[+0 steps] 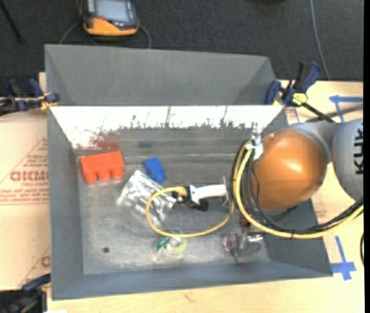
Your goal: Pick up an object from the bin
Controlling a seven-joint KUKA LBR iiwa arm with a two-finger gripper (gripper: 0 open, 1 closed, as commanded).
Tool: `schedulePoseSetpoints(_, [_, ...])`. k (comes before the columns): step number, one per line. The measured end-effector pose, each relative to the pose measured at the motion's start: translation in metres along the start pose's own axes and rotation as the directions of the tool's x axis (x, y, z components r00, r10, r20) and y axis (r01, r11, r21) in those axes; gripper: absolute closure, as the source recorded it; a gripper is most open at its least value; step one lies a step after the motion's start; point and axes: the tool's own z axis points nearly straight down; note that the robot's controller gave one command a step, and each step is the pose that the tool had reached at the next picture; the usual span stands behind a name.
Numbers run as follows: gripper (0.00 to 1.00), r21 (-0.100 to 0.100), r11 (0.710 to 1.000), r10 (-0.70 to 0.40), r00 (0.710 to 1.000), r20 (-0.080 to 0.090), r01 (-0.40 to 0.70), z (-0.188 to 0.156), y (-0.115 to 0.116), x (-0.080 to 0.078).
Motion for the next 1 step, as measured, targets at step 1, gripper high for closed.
schedulePoseSetpoints(1, [1.00, 0.001, 1.000, 0.003, 1.000, 0.001, -0.003, -0.0006, -0.0010, 0.0000])
